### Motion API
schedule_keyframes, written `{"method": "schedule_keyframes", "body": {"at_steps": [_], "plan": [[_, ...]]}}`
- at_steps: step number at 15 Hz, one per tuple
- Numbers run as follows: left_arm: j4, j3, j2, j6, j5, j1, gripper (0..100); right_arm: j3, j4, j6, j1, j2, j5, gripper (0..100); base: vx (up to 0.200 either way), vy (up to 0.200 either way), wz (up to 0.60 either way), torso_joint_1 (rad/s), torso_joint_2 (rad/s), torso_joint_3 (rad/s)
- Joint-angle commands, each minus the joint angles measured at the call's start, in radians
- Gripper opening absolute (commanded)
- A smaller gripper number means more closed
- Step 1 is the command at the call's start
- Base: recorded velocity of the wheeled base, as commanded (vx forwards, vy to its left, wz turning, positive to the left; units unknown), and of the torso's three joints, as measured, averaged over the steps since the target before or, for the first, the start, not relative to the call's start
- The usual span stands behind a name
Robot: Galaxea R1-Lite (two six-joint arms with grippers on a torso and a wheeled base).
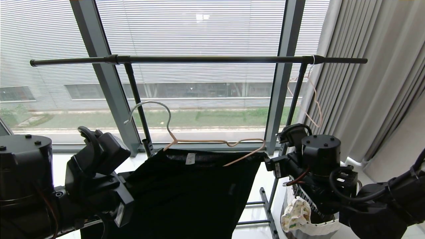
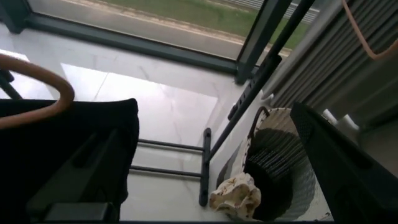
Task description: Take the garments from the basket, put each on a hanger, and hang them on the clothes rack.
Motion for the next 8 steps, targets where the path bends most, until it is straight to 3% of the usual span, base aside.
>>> {"method": "schedule_keyframes", "body": {"at_steps": [1,3,7,8], "plan": [[0.001,0.026,0.016,0.016,0.0,-0.002,0,-0.001,-0.001,-0.002,-0.011,-0.06,0.002,100,0.0,0.0,0.0,0.0,0.0,0.0],[0.0,0.03,0.048,0.057,0.006,-0.002,0,0.002,0.002,-0.016,-0.013,-0.11,0.004,100,0.0,0.0,0.0,0.0,0.0,0.0],[0.0,0.026,0.082,0.059,0.037,-0.005,0,0.001,0.007,-0.033,-0.022,-0.188,0.016,100,0.0,0.0,0.0,0.0,0.0,0.0],[0.0,0.026,0.085,0.059,0.037,-0.006,0,0.001,0.035,-0.034,-0.022,-0.238,0.054,100,0.0,0.0,0.0,0.0,0.0,0.0]]}}
